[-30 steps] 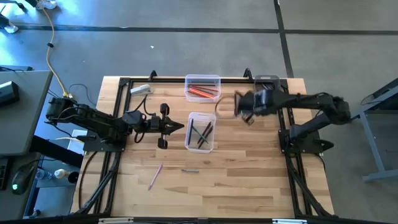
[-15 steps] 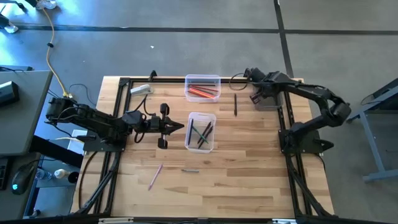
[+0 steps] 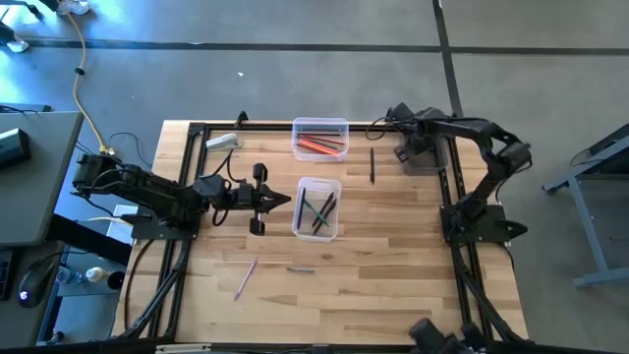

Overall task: Sort crayons/erasers/pens/pencils in bins
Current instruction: Put the bottom gray crayon into the transparent black bin, then put the purple pen into the bottom transparent bin

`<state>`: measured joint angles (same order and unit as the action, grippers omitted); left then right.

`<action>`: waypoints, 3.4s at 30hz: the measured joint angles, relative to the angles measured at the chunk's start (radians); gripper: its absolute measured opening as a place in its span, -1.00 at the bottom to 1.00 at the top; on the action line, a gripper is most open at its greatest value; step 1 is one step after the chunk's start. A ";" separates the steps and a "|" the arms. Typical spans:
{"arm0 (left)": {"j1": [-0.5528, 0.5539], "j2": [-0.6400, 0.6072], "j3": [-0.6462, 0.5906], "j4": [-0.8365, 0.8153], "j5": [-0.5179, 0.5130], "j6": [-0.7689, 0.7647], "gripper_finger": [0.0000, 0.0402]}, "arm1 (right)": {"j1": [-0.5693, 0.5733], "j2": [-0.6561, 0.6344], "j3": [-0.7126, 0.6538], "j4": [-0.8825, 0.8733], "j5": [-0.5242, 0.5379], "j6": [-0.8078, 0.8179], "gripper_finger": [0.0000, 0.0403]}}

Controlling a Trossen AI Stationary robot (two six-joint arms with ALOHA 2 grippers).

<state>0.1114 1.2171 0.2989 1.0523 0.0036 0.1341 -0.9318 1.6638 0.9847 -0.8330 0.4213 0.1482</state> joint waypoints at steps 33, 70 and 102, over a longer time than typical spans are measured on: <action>0.000 0.000 0.000 -0.022 0.019 0.000 -1.00 | -0.030 -0.113 0.002 0.034 -0.158 -0.095 -0.65; -0.204 0.000 0.000 -0.241 -0.173 0.058 -1.00 | 0.952 -0.863 -0.501 0.762 0.059 -0.019 -1.00; -0.784 0.200 0.580 -1.647 -0.465 -1.289 -0.47 | 1.221 -0.569 -0.443 0.888 0.040 -0.025 -1.00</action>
<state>-0.6726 1.4176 0.8789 -0.5950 -0.4614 -1.1551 0.2896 1.0947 0.5413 0.0550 0.4608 0.1234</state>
